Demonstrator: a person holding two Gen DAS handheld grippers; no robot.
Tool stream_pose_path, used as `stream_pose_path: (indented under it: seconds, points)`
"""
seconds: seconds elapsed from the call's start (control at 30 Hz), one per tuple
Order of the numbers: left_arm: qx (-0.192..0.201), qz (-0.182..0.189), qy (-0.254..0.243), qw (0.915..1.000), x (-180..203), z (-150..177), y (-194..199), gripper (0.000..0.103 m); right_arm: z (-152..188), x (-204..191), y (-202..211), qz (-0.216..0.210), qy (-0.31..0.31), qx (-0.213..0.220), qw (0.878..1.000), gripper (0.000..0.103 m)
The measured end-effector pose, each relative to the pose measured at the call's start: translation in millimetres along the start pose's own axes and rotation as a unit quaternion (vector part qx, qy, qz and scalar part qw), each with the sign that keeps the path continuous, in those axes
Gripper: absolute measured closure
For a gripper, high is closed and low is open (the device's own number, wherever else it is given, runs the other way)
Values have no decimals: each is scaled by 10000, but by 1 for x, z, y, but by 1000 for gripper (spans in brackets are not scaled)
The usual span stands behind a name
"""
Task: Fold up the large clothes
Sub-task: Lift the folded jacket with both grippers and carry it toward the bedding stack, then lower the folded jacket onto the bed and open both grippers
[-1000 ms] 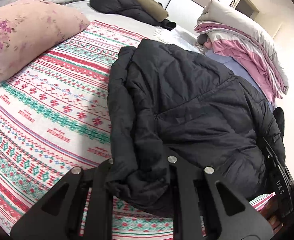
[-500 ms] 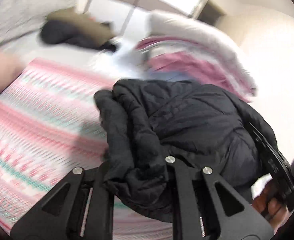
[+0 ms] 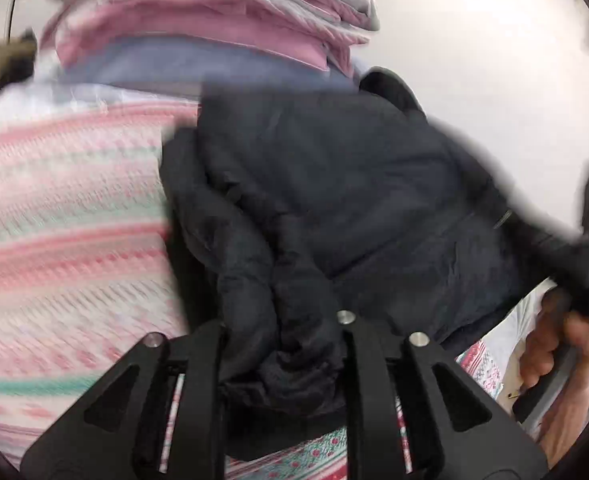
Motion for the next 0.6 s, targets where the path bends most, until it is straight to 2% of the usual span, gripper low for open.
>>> stream_pose_path:
  seconds: [0.03, 0.07, 0.1, 0.17, 0.23, 0.27, 0.37, 0.43, 0.6]
  points:
    - [103, 4, -100, 9999, 2, 5, 0, 83, 9, 12, -15, 95, -31, -169, 9998, 78]
    - [143, -104, -200, 9996, 5, 9, 2, 83, 20, 22, -22, 72, 6, -122, 9999, 77]
    - [124, -168, -218, 9995, 4, 10, 5, 83, 26, 28, -20, -177, -59, 62, 9998, 77]
    - [-8, -33, -87, 10000, -1, 7, 8, 77, 26, 38, -17, -592, -410, 176, 9972, 70]
    - [-234, 213, 105, 9994, -11, 4, 10, 68, 24, 41, -19, -753, -670, 122, 9948, 62]
    - [-271, 301, 169, 9990, -15, 3, 11, 62, 22, 41, -20, -724, -725, 65, 9947, 52]
    - [-364, 459, 371, 9976, -31, 17, 22, 47, 29, 42, -9, -400, -878, 9, 9953, 35]
    - [-431, 598, 488, 9961, -35, 32, 30, 45, 44, 44, 10, -125, -983, 100, 9950, 27]
    - [-571, 744, 797, 9924, -40, 54, 45, 42, 92, 45, 52, -164, -1314, 480, 9900, 25]
Point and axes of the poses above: each gripper's, at about its wrist camera, not at the fingertips, and y roughly against the way its jaws point, x to its right, z to its underside, the point moved 6 cm from there along -y, roughly the way its jaws point, and after that the axes turned 14 degrees about -x, right-handed, at the moved point
